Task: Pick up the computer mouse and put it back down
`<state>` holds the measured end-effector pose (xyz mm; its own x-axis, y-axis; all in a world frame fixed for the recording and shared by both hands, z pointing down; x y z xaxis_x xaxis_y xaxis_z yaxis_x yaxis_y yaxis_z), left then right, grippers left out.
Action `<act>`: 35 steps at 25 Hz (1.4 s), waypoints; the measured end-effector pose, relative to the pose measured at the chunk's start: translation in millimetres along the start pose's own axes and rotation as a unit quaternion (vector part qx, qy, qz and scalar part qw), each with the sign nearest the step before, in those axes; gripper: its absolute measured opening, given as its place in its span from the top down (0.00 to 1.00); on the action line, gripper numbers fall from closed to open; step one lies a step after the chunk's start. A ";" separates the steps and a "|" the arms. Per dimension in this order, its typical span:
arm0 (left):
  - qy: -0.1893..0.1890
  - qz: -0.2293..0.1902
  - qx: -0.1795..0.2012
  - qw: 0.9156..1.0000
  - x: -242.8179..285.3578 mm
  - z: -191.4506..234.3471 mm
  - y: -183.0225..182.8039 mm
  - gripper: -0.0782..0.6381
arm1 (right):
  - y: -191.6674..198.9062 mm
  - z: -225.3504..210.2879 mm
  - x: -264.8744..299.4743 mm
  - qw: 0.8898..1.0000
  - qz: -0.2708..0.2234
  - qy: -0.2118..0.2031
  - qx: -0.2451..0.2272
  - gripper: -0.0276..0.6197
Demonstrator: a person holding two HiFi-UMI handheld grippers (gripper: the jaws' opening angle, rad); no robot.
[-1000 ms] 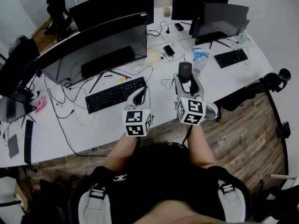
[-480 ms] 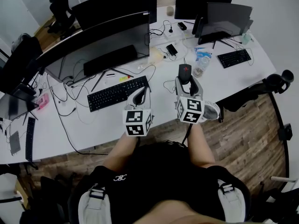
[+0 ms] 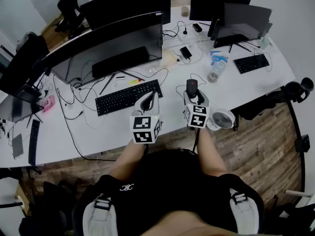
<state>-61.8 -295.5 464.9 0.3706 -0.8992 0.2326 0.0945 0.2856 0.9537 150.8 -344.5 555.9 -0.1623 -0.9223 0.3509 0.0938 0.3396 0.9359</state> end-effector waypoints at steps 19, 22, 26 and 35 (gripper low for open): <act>-0.022 0.013 -0.002 1.000 -5.1 5.6 7.6 0.82 | 129.7 12.1 34.5 0.981 0.194 -0.026 0.015 0.57; -0.025 0.012 0.000 1.000 -7.8 7.3 6.9 0.82 | 143.4 13.8 36.3 0.977 0.211 -0.028 0.014 0.57; -0.033 0.011 -0.001 0.999 -12.7 12.0 6.6 0.82 | 156.5 17.4 38.1 0.972 0.231 -0.027 0.016 0.57; -0.052 0.007 0.000 0.999 -22.8 29.4 2.8 0.82 | 171.8 23.0 48.0 0.970 0.241 -0.011 0.019 0.56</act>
<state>-97.2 -284.0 467.9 0.2742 -0.9246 0.2643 0.0900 0.2983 0.9502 136.5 -326.1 734.2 -0.1292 -0.6512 0.7478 0.1284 0.7368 0.6638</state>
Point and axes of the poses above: the fingertips, and each gripper's own axes: x forward along the fingers, z to its left, y out of its underside, the point moved 6 cm from there along -x, backward along the fingers, and after that the axes turned 6 degrees about -x, right-handed, at the moved point
